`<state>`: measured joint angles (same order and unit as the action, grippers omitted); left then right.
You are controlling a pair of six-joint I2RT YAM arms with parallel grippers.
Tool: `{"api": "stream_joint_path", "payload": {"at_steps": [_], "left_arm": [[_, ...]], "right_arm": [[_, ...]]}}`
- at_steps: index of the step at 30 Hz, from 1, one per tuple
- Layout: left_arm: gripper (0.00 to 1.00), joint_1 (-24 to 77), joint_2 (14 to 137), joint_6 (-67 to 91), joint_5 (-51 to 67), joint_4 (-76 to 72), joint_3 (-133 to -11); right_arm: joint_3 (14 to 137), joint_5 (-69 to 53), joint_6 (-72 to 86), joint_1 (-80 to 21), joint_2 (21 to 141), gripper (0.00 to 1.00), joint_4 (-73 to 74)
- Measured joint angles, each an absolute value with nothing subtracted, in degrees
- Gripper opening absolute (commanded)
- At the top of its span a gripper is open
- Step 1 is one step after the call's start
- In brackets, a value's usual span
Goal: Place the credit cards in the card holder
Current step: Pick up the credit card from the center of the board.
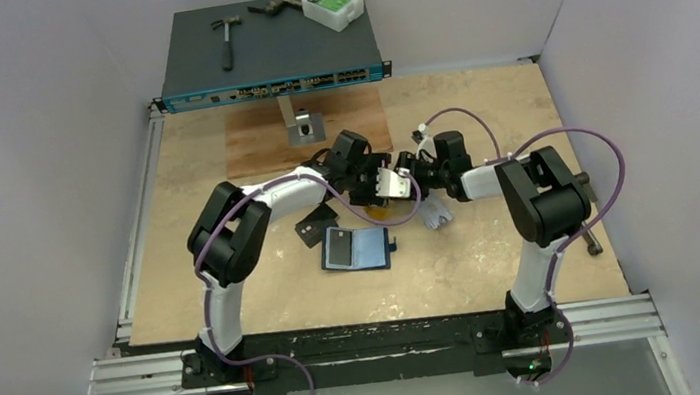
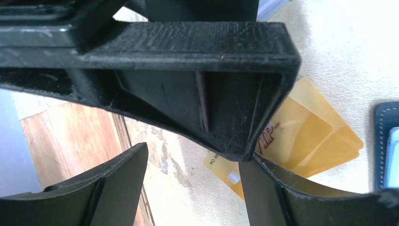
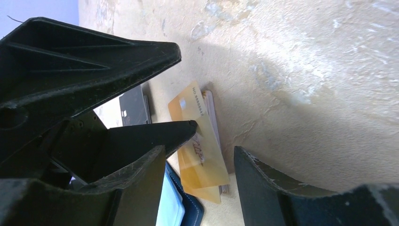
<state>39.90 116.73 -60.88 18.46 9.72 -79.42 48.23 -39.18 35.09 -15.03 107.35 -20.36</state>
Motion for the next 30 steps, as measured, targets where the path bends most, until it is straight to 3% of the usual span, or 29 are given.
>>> {"api": "stream_joint_path", "payload": {"at_steps": [9,22,30], "left_arm": [[0.70,38.9,117.6,-55.4,15.8,10.2,-81.2],[0.69,34.9,111.7,-47.4,15.9,25.7,-85.2],[0.68,31.2,103.2,-43.2,17.3,32.5,-82.1]], "right_arm": [[48.7,-38.2,35.0,-14.8,108.1,0.46,-18.9],[52.9,-33.9,32.4,-16.9,108.8,0.40,-12.5],[55.0,-24.1,29.6,-20.3,108.2,0.12,-7.7]]}}
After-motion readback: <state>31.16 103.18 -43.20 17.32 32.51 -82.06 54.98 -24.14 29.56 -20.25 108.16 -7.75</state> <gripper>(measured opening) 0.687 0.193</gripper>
